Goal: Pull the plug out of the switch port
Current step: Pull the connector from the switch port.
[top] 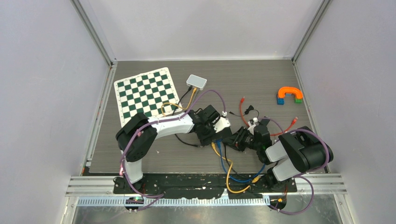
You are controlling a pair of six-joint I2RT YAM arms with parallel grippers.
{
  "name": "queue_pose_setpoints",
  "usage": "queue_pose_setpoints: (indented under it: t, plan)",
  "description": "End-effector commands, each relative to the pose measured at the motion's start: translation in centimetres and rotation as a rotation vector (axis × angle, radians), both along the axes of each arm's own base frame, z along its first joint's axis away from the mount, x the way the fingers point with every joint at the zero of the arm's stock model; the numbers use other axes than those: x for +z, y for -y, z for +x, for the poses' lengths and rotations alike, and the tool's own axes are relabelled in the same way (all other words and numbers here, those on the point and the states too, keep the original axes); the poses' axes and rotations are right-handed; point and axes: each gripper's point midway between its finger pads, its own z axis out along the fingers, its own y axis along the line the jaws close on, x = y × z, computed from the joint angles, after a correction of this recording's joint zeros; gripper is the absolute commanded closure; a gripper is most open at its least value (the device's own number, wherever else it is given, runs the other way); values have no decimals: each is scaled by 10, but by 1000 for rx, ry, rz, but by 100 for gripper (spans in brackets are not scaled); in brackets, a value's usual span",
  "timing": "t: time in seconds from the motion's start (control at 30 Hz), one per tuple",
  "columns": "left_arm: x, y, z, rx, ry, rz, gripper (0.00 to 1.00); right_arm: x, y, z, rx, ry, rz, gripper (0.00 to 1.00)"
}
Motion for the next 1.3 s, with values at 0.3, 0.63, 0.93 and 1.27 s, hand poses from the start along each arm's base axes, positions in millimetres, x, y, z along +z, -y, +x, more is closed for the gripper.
queue_pose_setpoints:
  t: [0.3,0.63,0.93,1.27]
  plan:
    - [-2,5,-13,-8,-49,-34,43,16,-8,12,7,52,39,88]
    - [0,7,-8,-6,-26,-46,44,5,-10,-11,169,69,-33,95]
    - [-6,6,3,27,-9,17,44,18,-19,-30,280,70,47,95]
    - [1,6,8,52,-17,6,44,3,-7,-48,313,31,-69,95]
